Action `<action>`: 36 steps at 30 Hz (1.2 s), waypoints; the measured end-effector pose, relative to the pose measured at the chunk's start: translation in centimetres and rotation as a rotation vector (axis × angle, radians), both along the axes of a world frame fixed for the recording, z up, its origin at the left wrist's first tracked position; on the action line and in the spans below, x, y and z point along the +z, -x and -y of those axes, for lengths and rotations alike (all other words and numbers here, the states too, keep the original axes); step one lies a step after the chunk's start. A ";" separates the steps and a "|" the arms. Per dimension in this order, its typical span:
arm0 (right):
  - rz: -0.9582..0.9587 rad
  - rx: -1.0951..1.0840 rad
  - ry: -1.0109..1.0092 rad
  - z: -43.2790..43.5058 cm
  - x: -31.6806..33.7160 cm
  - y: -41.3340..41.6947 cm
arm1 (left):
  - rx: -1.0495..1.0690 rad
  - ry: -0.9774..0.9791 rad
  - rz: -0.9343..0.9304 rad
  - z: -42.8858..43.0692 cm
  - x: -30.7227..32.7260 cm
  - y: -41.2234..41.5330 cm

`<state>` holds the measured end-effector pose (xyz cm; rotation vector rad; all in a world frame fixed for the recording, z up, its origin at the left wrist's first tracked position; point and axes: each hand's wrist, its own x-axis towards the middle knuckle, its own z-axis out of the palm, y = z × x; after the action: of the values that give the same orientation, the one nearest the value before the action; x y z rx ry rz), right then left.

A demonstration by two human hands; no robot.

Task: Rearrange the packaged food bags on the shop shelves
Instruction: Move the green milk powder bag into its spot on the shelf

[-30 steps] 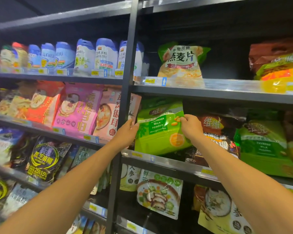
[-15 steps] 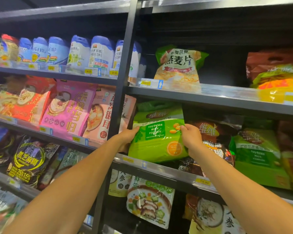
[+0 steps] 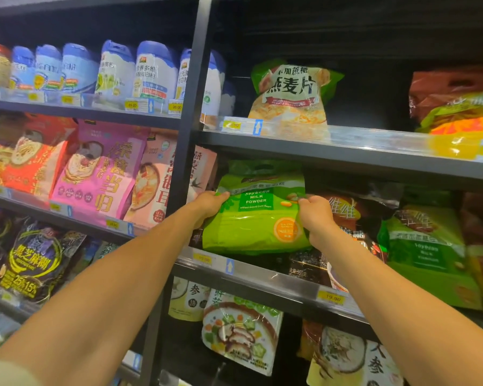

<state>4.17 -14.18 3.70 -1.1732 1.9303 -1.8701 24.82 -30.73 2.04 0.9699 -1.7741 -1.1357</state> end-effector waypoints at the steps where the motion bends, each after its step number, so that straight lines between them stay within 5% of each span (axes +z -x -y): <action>1: 0.015 0.021 0.002 -0.1 0.2 0.0 | -0.010 -0.021 -0.010 -0.4 0.2 -0.2; 14: 0.075 0.110 -0.046 -6.2 0.8 -2.6 | -0.307 -0.311 -0.144 -6.0 0.6 -2.5; 23: 0.223 0.115 0.019 -10.1 -0.7 -5.3 | -0.327 -0.268 -0.223 -10.3 1.3 -4.6; 36: 0.083 0.158 0.077 -21.1 -9.2 -10.8 | -0.313 -0.096 -0.336 -18.9 -6.5 -8.1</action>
<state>15.02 6.95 -5.47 -1.2114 1.6843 -1.8936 32.94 -11.82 -4.51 0.5233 -1.6393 -1.4950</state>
